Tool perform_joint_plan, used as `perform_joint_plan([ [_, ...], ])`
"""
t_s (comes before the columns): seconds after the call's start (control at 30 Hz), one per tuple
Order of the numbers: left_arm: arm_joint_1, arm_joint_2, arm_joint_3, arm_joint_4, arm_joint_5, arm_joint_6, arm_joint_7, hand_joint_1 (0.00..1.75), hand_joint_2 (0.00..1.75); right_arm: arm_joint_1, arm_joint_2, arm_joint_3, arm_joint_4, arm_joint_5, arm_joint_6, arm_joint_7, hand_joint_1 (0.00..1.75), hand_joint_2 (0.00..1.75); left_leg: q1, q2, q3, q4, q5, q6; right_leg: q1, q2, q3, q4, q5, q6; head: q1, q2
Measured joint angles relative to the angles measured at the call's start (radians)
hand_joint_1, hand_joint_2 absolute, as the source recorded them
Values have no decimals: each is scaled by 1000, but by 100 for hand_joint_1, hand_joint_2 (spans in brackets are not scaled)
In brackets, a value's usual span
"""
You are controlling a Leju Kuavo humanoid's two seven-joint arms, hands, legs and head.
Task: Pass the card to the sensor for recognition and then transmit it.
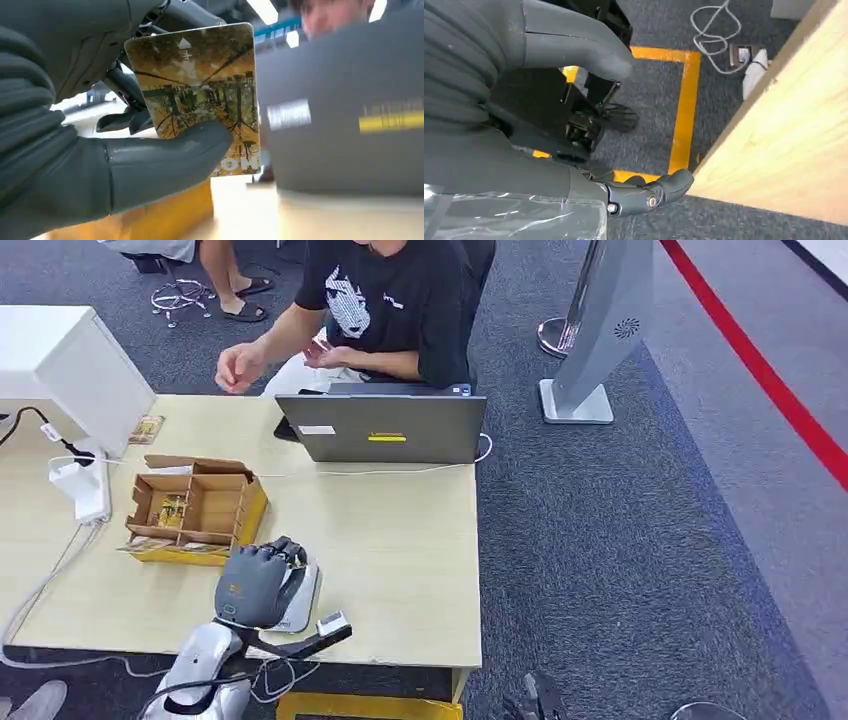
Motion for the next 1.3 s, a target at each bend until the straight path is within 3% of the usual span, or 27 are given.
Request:
perform_joint_plan([
  [0.23,-191,112,47,-41,-4,-67,34,175,175,-1,3,-11,-1,47,10,4,0,175,1,0,0,0,2,-2,1,0,0,2,0,0,0,0],
  [0.43,-330,218,140,54,44,-98,11,175,175,-1,5,-22,-1,71,23,4,0,175,2,1,0,0,2,-2,1,2,-1,3,1,-1,-1,0],
  [0.6,-359,245,179,111,61,-98,21,175,175,-5,10,-32,-1,77,26,1,0,175,1,2,-1,0,2,-2,1,2,0,3,0,-1,0,0],
  [0.77,-357,257,217,172,61,-66,-12,175,175,-5,13,-42,-1,86,27,-1,0,175,1,1,-1,0,2,-2,1,1,0,2,0,-1,0,0],
  [0.8,-356,257,220,178,58,-63,-14,152,175,-5,13,-44,-1,87,27,-1,0,175,1,1,-1,0,2,-2,1,1,0,2,0,-1,0,0],
  [0.83,-356,256,224,185,54,-58,-14,0,175,-5,13,-47,-1,91,26,-1,0,175,1,1,-1,0,2,-2,1,1,0,2,0,-1,0,0],
  [1.17,-352,233,227,185,51,-58,-8,0,175,-5,16,-63,-1,99,26,-1,0,175,1,1,-1,0,2,-2,1,2,-1,2,1,-1,0,0],
  [1.3,-318,199,227,135,80,-63,-46,0,175,-5,18,-77,-1,100,25,-2,0,175,1,1,-1,0,2,-2,1,2,-1,2,1,-1,0,0],
])
